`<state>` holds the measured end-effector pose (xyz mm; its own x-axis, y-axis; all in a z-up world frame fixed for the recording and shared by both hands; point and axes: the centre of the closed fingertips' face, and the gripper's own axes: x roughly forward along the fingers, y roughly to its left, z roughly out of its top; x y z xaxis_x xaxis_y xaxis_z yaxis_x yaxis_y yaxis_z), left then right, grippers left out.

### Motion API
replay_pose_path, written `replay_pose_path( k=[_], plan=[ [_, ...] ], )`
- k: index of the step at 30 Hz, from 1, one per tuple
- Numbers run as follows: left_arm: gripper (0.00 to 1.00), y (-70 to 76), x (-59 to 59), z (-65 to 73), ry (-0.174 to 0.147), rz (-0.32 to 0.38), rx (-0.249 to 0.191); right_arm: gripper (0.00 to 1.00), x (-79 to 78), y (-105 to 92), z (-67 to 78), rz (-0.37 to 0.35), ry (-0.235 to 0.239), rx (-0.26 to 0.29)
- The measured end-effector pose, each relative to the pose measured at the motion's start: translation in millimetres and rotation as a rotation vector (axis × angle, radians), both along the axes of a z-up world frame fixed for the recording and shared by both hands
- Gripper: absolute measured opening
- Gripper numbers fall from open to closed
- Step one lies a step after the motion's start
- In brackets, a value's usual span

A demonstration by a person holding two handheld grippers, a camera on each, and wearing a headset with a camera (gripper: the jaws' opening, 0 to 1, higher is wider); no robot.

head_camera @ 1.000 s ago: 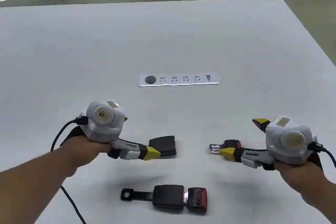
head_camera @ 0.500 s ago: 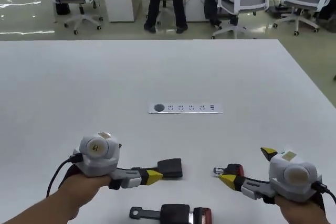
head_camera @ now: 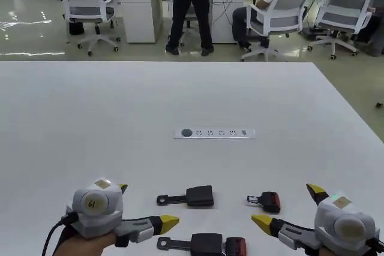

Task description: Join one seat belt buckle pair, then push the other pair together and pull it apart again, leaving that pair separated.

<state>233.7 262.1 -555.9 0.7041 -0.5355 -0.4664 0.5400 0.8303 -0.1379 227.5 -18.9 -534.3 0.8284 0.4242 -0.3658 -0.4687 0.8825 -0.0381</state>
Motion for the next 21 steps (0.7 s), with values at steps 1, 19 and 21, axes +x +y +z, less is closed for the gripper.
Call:
replay_pose_path(
  k=[1,19,21],
  plan=[
    [1.0,4.3,-3.6,0.3,0.001,0.01,-0.004,0.98,-1.9,0.1,0.9,0.0,-0.01,0.004],
    [1.0,40.7,-55.5,26.0,-0.086,0.04,-0.044,0.99,-64.6,-8.5,-5.4,-0.052,-0.023,-0.007],
    [1.0,43.1,-58.2,25.9,-0.088,0.039,-0.043,0.99,-67.6,-12.3,-6.3,-0.061,-0.024,-0.007]
  ],
)
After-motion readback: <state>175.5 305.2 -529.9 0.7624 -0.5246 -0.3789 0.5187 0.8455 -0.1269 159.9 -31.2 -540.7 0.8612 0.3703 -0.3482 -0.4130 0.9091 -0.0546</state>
